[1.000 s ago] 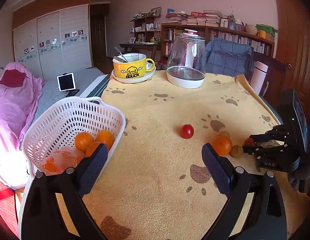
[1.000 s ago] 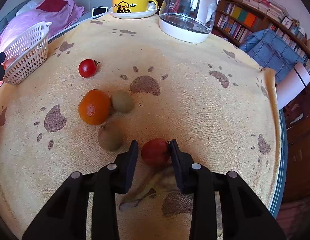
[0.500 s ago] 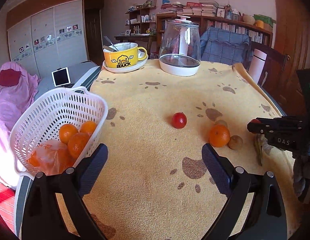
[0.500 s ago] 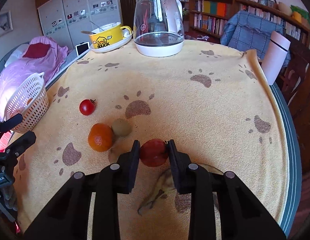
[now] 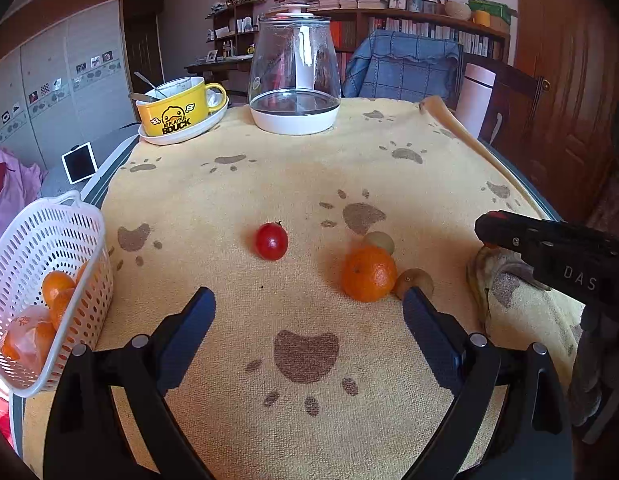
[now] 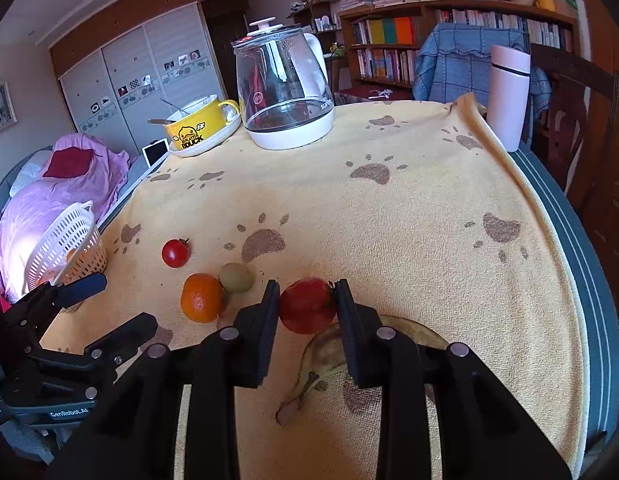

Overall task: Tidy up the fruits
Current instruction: 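Grasp a loose orange with the left tool while the right tool holds the tomato, then carry the orange into the white basket and open the left tool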

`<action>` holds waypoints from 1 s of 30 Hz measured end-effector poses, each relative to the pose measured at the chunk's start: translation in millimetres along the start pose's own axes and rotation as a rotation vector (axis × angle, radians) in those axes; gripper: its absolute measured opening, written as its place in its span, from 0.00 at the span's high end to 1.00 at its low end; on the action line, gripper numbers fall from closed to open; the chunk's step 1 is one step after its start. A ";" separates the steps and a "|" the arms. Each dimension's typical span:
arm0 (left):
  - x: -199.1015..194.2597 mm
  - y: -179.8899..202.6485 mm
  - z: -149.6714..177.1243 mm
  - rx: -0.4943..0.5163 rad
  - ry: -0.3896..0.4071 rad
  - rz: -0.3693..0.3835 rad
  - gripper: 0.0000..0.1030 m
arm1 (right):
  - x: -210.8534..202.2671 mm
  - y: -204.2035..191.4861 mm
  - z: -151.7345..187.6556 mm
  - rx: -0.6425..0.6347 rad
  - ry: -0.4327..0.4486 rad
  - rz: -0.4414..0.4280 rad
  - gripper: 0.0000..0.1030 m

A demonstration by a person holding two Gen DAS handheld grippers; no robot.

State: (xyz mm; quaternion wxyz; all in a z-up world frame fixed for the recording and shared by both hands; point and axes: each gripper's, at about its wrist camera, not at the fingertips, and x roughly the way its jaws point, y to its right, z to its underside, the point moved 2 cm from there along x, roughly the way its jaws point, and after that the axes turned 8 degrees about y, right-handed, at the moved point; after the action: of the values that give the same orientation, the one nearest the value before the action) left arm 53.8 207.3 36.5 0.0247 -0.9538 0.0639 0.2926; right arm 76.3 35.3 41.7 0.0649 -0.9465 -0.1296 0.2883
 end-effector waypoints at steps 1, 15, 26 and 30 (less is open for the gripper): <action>5.0 1.6 -1.1 -0.007 -0.009 0.012 0.08 | -0.2 0.3 0.7 0.001 0.003 0.000 0.72; 58.5 5.7 -9.9 -0.153 -0.129 0.149 0.43 | -4.8 -0.5 7.1 0.023 0.018 -0.052 0.72; 53.1 6.1 -1.7 -0.160 -0.108 0.199 0.61 | -3.6 1.6 8.7 0.034 0.020 -0.055 0.72; 43.5 -0.5 -1.7 -0.154 -0.079 0.161 0.61 | -3.8 1.8 9.3 0.035 0.022 -0.052 0.72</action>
State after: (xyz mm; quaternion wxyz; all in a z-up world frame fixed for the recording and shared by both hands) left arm 90.5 202.9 13.4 -0.0696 -0.9323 0.1167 0.3351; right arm 68.4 33.0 35.7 0.0901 -0.9447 -0.1484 0.2784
